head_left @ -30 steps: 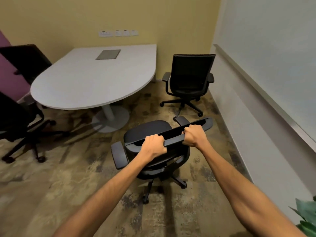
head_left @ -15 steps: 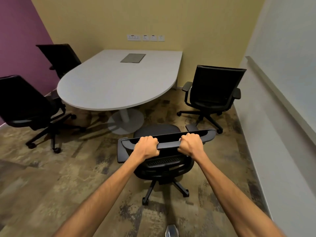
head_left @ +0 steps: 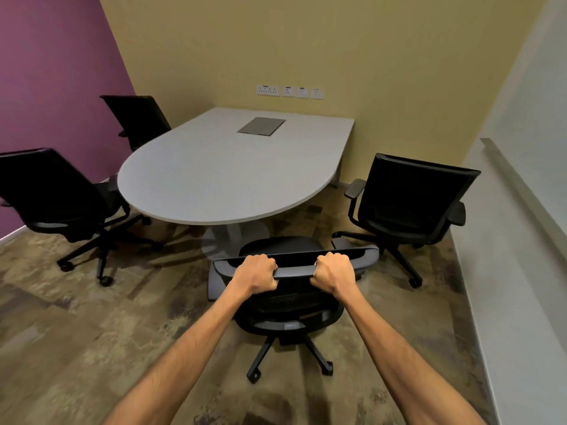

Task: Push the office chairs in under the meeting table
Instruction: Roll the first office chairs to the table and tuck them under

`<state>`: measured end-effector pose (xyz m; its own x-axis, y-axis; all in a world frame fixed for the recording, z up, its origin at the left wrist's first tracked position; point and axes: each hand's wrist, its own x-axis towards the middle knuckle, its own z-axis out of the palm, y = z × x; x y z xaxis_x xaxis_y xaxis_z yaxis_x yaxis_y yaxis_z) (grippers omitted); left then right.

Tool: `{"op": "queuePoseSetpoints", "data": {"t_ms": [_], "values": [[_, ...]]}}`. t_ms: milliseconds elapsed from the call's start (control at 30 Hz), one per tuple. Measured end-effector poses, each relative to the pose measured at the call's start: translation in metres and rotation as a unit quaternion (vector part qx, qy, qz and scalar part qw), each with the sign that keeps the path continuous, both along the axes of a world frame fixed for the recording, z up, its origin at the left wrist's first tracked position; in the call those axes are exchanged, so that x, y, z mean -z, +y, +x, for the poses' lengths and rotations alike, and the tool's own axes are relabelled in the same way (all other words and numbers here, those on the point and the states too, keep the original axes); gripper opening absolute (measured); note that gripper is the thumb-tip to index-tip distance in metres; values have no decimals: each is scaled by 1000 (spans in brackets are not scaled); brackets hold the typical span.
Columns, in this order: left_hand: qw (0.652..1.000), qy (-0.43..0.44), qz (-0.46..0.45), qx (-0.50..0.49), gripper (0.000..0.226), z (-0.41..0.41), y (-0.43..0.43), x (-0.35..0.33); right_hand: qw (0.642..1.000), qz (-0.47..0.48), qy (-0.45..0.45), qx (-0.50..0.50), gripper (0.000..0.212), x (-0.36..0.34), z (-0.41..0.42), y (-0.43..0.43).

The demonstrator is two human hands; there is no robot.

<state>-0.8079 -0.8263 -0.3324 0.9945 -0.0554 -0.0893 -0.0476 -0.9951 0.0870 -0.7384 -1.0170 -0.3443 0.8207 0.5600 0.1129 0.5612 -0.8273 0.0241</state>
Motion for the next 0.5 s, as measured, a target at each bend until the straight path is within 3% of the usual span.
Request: {"op": "queuePoseSetpoints", "data": {"t_ms": [500], "values": [[996, 18, 19, -85, 21, 140, -7, 2, 997, 16, 31, -62, 26, 2, 158, -1]]}}
